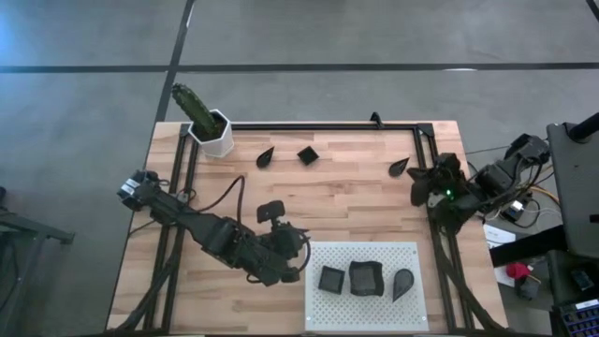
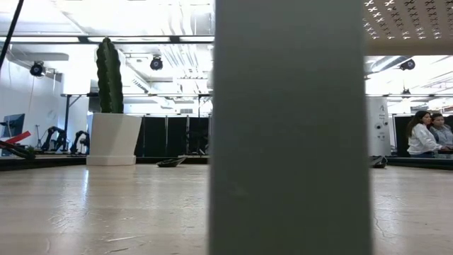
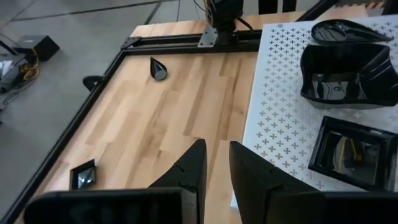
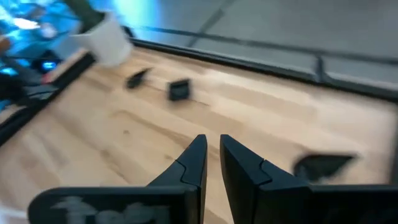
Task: Pick & Place Mini shaped plates
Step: Stack the drop-shaped plate on top of the drop-shaped plate on the shelf
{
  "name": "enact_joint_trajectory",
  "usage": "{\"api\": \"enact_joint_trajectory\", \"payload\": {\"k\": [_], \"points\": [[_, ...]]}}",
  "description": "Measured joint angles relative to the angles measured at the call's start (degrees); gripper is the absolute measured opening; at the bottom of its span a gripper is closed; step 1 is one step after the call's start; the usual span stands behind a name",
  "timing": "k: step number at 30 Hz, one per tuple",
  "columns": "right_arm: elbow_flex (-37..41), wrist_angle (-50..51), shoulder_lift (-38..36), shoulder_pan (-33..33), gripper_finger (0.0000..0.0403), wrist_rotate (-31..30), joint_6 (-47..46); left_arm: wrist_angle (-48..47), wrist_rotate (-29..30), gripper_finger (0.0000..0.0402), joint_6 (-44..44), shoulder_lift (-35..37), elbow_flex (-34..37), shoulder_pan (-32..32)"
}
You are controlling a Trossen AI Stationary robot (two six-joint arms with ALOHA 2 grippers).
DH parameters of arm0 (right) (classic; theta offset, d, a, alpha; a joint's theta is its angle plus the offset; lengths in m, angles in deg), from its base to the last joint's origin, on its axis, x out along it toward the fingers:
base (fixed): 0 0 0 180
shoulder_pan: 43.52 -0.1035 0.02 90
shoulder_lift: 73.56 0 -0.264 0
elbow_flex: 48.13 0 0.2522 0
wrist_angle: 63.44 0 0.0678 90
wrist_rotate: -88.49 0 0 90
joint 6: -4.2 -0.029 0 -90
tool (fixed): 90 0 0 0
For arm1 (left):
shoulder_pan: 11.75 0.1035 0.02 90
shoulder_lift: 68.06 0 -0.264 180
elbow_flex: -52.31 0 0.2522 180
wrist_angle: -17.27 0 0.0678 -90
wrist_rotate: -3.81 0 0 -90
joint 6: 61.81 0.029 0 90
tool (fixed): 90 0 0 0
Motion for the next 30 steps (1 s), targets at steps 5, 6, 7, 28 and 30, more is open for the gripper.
{"api": "enact_joint_trajectory", "payload": {"k": [5, 6, 7, 28, 30], "points": [[0.0, 2.6, 0.0, 5.4, 0.0043, 3.7, -2.1, 0.0, 0.0, 0.0065, -1.6, 0.0, 0.0, -0.1], [0.0, 2.6, 0.0, 6.7, 0.0043, 4.5, -2.0, 0.0, 0.0, 0.0065, -2.0, 0.0, 0.0, -0.1], [0.0, 2.6, 0.0, 8.2, 0.0043, 5.2, -1.9, 0.0, 0.0, 0.0065, -2.1, 0.0, 0.0, -0.1], [12.8, -13.6, 0.1, 40.5, 0.0043, 23.8, 17.7, 0.0, 0.0, 0.0065, -0.5, 0.0, 0.0, -0.1], [14.5, -17.2, 0.1, 44.0, 0.0043, 25.4, 21.1, 0.0, 0.0, 0.0065, -0.4, 0.0, 0.0, -0.1]]}}
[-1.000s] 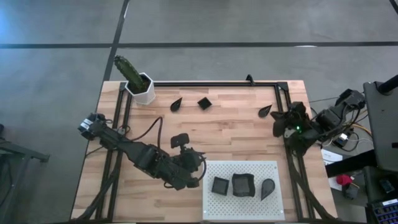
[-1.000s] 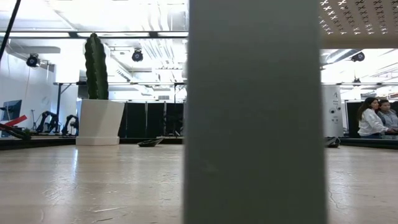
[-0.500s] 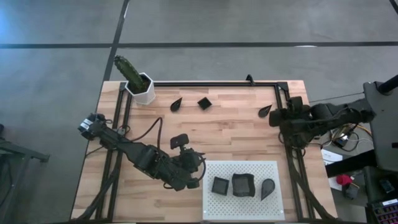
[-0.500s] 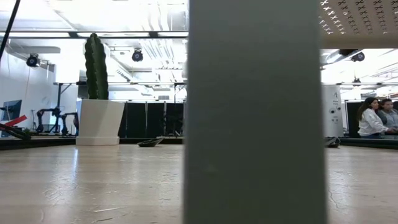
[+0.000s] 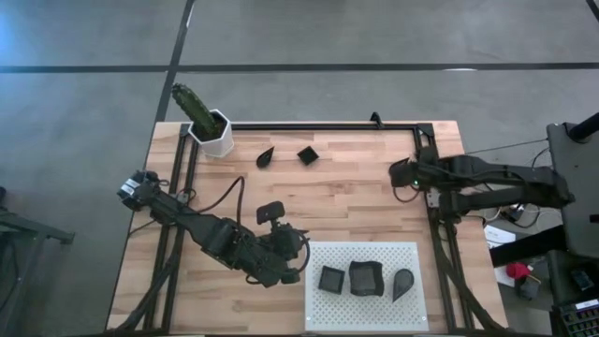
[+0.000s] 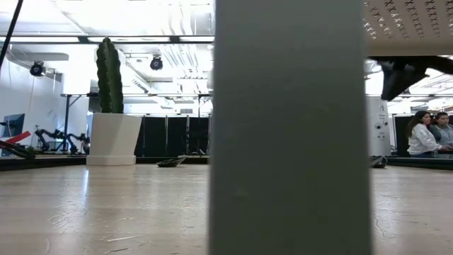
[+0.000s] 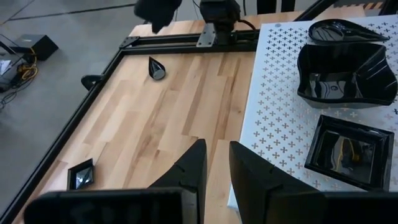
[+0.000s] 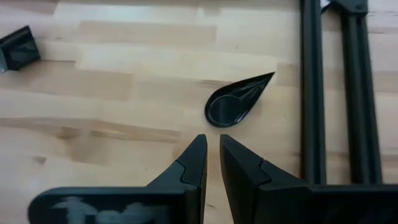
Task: Pick & Place Mini shaped plates
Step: Stack the drop-shaped plate on top of the drop-shaped plate on the shelf
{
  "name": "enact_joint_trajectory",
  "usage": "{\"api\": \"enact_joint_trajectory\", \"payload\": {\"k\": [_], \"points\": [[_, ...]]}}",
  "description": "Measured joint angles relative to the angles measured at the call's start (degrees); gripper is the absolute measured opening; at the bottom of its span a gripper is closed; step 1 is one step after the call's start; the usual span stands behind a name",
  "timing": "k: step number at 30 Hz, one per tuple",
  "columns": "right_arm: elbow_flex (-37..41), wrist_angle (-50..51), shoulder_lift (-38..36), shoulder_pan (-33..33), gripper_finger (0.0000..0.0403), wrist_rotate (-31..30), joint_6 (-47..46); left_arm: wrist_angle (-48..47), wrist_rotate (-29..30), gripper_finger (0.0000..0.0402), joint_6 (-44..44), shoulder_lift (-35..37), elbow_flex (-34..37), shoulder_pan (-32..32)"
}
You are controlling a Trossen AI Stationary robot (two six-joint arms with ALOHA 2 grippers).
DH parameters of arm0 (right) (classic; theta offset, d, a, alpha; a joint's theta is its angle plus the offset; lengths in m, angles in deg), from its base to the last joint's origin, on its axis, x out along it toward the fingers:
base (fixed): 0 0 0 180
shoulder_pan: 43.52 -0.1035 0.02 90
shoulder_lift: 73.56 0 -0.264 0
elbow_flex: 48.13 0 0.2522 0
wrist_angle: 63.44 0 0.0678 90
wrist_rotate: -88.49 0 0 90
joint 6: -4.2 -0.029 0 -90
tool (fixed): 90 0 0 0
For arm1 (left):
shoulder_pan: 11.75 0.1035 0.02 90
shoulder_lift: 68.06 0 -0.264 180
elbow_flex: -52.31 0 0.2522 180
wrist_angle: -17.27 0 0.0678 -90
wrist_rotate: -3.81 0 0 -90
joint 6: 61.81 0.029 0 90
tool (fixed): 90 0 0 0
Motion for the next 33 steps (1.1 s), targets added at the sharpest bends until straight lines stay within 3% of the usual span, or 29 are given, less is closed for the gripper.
{"api": "enact_joint_trajectory", "payload": {"k": [7, 19, 33], "points": [[4.4, -4.0, 0.0, 10.2, 0.0043, 4.3, 5.4, 0.0, 0.0, 0.0065, 1.4, 0.0, 0.0, 0.0], [13.2, -17.7, 0.1, 20.2, 0.0043, 8.1, 11.6, 0.0, 0.0, 0.0065, 3.0, 0.0, 0.1, 0.0], [17.9, -24.0, 1.1, 24.5, 0.0043, 9.1, 11.1, 0.1, 0.0, 0.0065, 4.4, -0.1, 1.6, 0.0]]}}
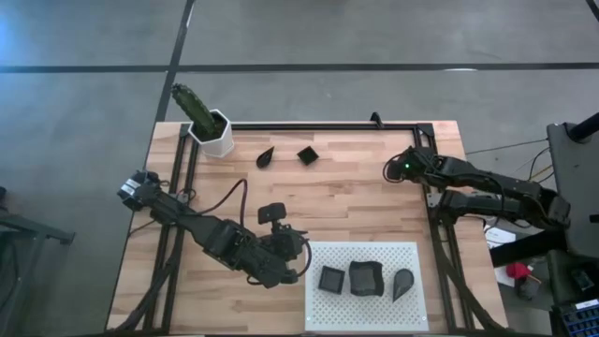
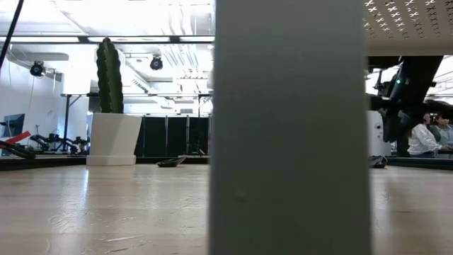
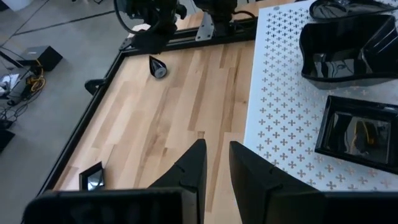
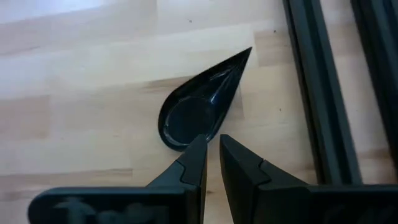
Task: Pick & Place Mini shaped plates
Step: Stack the drop-shaped plate on top of the drop-shaped plate on the shelf
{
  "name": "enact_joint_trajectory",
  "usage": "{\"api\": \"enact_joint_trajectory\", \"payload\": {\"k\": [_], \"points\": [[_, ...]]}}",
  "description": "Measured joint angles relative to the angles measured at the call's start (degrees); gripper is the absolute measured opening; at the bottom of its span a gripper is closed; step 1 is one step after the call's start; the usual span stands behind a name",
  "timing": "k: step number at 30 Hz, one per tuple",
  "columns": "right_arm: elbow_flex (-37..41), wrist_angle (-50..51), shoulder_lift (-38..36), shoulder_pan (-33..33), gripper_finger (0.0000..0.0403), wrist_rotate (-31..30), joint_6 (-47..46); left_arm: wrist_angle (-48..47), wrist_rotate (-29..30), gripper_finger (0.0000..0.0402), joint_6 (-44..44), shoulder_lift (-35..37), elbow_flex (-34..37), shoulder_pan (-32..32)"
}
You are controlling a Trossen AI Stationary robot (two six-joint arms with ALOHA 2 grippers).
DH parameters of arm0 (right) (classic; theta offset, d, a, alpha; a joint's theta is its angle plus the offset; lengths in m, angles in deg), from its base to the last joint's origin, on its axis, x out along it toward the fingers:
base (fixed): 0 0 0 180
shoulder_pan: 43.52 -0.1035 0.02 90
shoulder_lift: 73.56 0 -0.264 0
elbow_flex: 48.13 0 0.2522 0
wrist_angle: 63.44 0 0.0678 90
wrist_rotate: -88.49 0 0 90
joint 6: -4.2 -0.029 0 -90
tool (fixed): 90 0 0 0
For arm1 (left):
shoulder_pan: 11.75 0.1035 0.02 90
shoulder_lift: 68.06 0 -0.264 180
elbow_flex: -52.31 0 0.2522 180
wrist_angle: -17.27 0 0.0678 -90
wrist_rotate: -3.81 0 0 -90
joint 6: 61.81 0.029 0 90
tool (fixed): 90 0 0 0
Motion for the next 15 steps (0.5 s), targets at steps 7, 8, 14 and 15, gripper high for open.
{"api": "enact_joint_trajectory", "payload": {"k": [7, 8, 14, 15], "points": [[3.9, -4.6, 2.2, 0.6, 0.0043, -0.4, -1.3, 0.5, 0.0, 0.0065, 0.0, 0.0, 1.3, 0.0], [4.5, -6.0, 2.4, 0.8, 0.0043, -0.5, -1.3, 0.5, 0.0, 0.0065, 0.0, 0.0, 1.3, 0.0], [6.6, -10.9, 2.7, 2.4, 0.0043, -0.5, -1.5, 1.0, 0.0, 0.0065, 0.0, 0.0, 1.3, 0.0], [6.7, -10.9, 2.7, 2.7, 0.0043, -0.6, -1.3, 1.0, 0.0, 0.0065, 0.0, 0.0, 1.3, 0.0]]}}
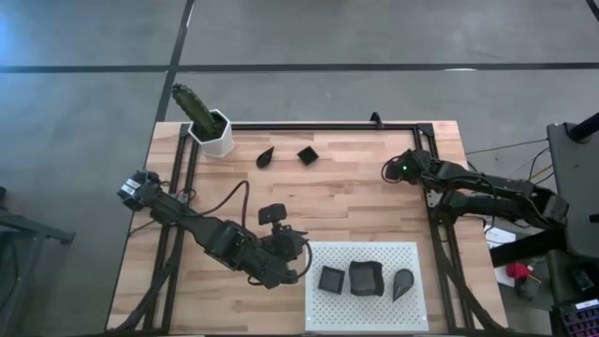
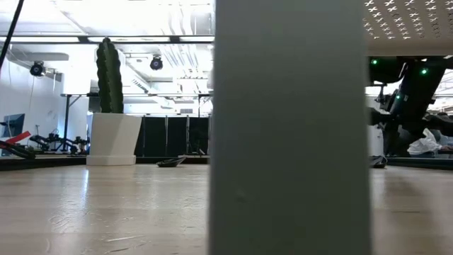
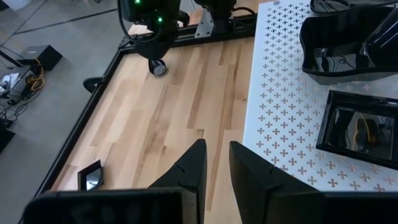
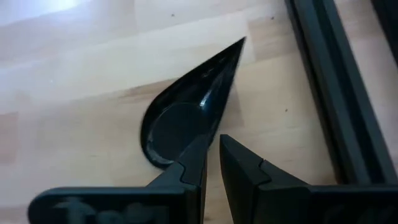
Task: Pick & Place Mini shaped plates
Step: Stack the drop-shaped plate on top of the drop-shaped plate on the shelf
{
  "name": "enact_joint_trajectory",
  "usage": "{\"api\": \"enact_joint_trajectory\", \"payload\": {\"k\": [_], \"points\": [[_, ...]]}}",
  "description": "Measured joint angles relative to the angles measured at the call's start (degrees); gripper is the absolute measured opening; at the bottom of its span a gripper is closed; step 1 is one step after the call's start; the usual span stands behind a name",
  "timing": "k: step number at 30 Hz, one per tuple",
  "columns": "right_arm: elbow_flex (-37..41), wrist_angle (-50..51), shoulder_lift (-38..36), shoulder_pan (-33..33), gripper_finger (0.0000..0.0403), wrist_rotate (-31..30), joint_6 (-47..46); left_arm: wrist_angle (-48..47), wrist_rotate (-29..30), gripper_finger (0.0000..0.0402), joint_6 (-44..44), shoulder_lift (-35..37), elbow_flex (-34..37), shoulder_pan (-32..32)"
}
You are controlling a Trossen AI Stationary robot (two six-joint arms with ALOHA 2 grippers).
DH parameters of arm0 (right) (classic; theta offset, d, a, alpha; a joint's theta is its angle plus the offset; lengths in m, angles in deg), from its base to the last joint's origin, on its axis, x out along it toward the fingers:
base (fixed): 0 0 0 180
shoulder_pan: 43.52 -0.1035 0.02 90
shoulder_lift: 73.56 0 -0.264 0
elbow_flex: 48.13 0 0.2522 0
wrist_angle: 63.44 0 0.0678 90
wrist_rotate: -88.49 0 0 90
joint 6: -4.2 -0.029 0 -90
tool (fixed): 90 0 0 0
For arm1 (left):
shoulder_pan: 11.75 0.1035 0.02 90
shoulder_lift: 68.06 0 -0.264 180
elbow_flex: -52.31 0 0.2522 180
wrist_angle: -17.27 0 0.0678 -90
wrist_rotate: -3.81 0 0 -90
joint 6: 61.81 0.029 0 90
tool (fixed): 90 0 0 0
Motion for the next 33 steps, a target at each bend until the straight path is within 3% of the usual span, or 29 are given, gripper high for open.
{"api": "enact_joint_trajectory", "payload": {"k": [17, 33], "points": [[3.9, -9.5, 1.3, 6.2, 0.0043, 0.7, 3.6, 0.7, 0.2, 0.0065, 1.1, 0.0, 0.0, -0.1], [4.4, -15.7, 5.7, 7.6, 0.0043, 0.5, 5.9, 0.7, 0.2, 0.0065, 1.5, 0.0, 0.0, -0.1]]}}
